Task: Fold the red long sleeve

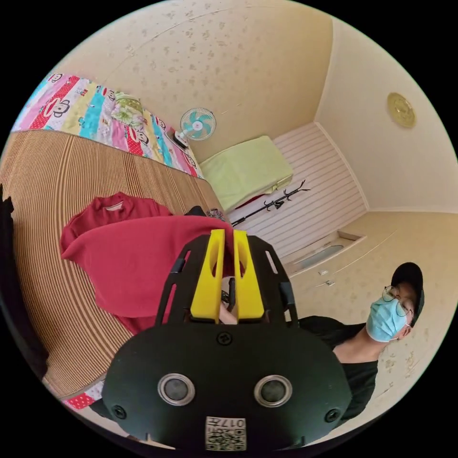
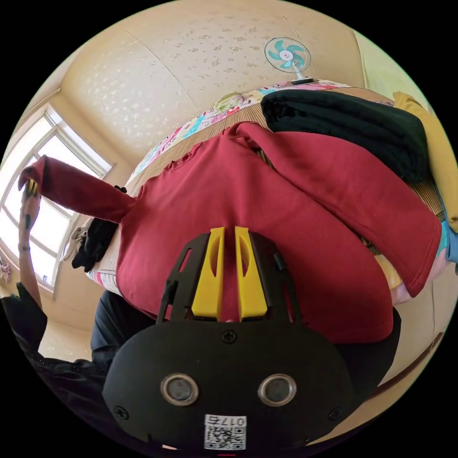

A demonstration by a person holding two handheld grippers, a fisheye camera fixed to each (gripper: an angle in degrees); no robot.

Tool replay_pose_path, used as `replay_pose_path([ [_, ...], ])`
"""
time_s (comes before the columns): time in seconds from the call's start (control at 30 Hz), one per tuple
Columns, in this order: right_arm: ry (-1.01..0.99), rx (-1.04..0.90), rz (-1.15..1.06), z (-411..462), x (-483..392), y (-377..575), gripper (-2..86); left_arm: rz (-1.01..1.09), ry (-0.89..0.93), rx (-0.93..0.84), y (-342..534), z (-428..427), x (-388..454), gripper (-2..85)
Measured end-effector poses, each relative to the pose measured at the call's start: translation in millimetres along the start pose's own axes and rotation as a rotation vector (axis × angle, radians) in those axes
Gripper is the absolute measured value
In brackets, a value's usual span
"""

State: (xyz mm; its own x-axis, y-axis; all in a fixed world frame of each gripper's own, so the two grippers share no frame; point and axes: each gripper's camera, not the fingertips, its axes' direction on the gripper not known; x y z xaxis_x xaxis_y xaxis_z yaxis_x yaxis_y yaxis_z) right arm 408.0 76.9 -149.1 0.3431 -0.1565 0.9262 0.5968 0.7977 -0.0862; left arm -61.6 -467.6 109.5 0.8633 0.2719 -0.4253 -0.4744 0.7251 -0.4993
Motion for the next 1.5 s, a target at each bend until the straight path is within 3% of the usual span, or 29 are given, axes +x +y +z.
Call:
replay_pose_path([
  [0.07, -0.043, -0.026, 0.018, -5, 10, 0, 5.3, -0.014, 0.011, -0.037, -34, 54, -11, 7.9],
  [0.2, -0.075, -0.122, -0.018, -20, 17, -2, 7.3, -0.091, 0.247, -0.076, -32, 141, -58, 11.8],
  [0.27, -0.052, -0.106, -0.050, -40, 25, 4, 8.3, -0.094, 0.171, -0.043, 2, 148, -73, 11.6],
  [0.43, 0.009, -0.045, -0.072, -71, 56, -6, 9.6, -0.288, -0.563, 0.099, 160, 107, -111, 15.5],
  [0.53, 0.059, -0.083, -0.111, -60, 65, -25, 10.7, -0.442, -0.746, 0.143, 240, 89, -124, 14.9],
  [0.63, 0.061, -0.215, -0.060, -22, 71, -36, 10.3, -0.450, -0.670, 0.056, 265, 98, -131, 5.8],
  [0.77, 0.045, -0.166, 0.038, -18, 62, -30, 6.2, -0.477, -0.544, -0.088, 247, 111, -146, 1.7],
  [0.97, -0.387, -0.123, 0.319, -35, 93, 5, 9.3, -0.488, -0.545, 0.214, 257, 12, -137, 0.5],
  [1.07, -0.603, 0.132, 0.656, -70, 162, 49, 11.9, -0.505, -0.543, 0.307, 268, -18, -140, 0.9],
  [1.17, -0.589, 0.337, 0.960, -105, 233, 90, 12.2, -0.514, -0.541, 0.386, 285, -34, -132, 3.2],
  [1.27, -0.500, 0.404, 1.049, -138, 271, 97, 10.9, -0.488, -0.587, 0.394, 304, -37, -119, 4.1],
  [1.4, -0.420, 0.379, 1.098, -157, 286, 84, 5.0, -0.525, -0.597, 0.328, 329, -27, -118, 4.0],
  [1.5, -0.322, 0.602, 0.974, -203, 248, 54, 3.8, -0.552, -0.529, 0.351, 348, -26, -117, 3.8],
])
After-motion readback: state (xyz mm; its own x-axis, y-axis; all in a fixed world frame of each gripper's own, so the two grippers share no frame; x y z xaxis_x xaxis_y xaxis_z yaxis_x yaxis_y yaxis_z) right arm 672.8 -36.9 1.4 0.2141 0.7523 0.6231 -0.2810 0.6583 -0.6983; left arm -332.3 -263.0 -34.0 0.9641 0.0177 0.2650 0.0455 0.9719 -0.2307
